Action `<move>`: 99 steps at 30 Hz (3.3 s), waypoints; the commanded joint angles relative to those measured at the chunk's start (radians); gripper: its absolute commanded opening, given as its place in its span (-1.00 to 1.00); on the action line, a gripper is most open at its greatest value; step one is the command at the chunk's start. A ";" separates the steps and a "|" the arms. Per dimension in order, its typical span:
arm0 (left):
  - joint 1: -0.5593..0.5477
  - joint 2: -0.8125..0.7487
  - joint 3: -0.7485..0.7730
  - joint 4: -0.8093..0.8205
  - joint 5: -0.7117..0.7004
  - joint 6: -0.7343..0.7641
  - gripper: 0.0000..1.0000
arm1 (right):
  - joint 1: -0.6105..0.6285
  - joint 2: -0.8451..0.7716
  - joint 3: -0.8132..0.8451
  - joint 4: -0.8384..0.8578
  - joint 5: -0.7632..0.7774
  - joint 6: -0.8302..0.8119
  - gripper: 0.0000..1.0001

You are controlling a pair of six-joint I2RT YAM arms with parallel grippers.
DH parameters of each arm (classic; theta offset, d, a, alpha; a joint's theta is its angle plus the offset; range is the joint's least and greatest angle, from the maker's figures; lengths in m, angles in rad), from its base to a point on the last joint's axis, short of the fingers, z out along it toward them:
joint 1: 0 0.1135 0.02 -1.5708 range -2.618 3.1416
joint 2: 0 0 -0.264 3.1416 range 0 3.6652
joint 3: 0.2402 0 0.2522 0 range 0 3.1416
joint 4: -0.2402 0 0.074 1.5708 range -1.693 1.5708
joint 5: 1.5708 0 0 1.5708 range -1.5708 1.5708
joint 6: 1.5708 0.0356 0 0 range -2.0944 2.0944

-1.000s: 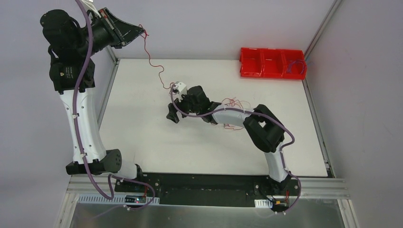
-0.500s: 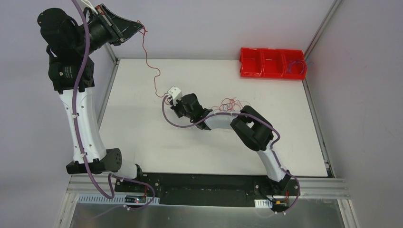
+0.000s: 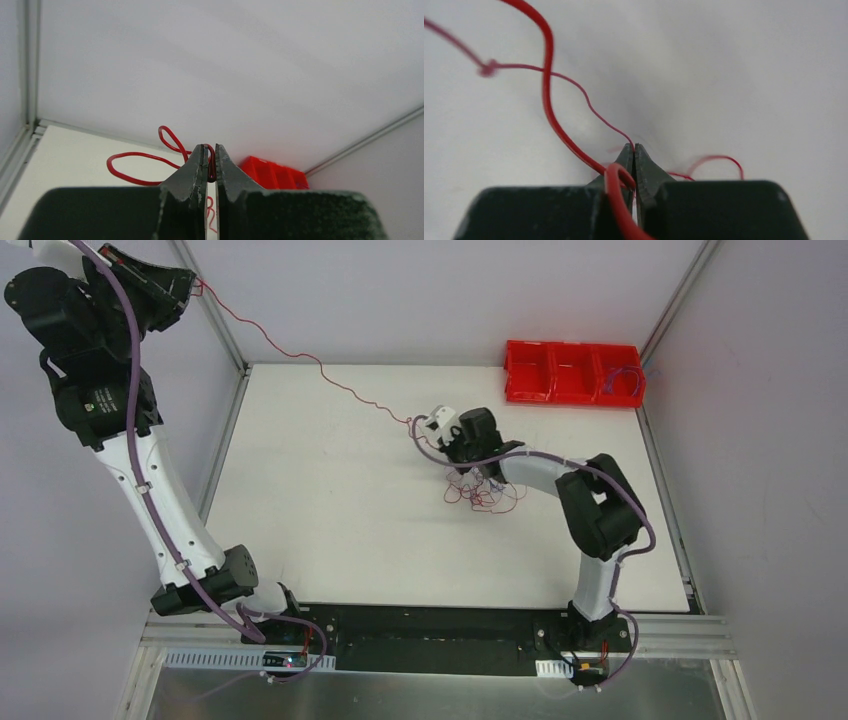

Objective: Untangle the cables

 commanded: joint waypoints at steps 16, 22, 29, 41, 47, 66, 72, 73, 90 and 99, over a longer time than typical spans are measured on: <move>0.106 0.022 -0.083 -0.006 -0.073 0.143 -1.00 | -0.174 -0.181 -0.041 -0.496 -0.142 -0.123 -0.96; 0.081 -0.016 -0.383 0.359 0.446 -0.210 -1.00 | -0.182 -0.248 0.002 -0.536 -0.253 -0.105 0.07; 0.068 -0.072 -0.489 0.499 0.506 -0.309 -1.00 | -0.184 -0.274 0.125 -0.637 -0.279 -0.112 0.13; 0.055 -0.064 -0.492 0.328 0.488 -0.224 -1.00 | -0.067 -0.168 0.424 -0.767 -0.328 0.018 0.35; 0.010 -0.102 -0.587 0.321 0.556 -0.203 -1.00 | -0.022 -0.127 0.508 -0.735 -0.373 0.163 0.60; -0.122 0.174 -1.050 -0.298 0.080 0.520 -1.00 | 0.059 -0.009 0.610 -0.721 -0.360 0.166 0.66; -0.120 0.213 -1.035 -0.314 0.040 0.562 -0.16 | 0.143 0.128 0.713 -0.665 -0.342 0.224 0.73; -0.116 0.188 -1.031 -0.319 0.030 0.570 -0.01 | 0.158 0.145 0.724 -0.647 -0.338 0.232 0.76; 0.117 0.128 -0.888 -0.407 0.150 0.559 0.44 | 0.279 0.533 1.000 -0.286 -0.307 0.587 0.88; 0.162 0.094 -0.816 -0.427 0.186 0.515 0.47 | 0.285 0.709 1.138 -0.201 -0.267 0.740 0.61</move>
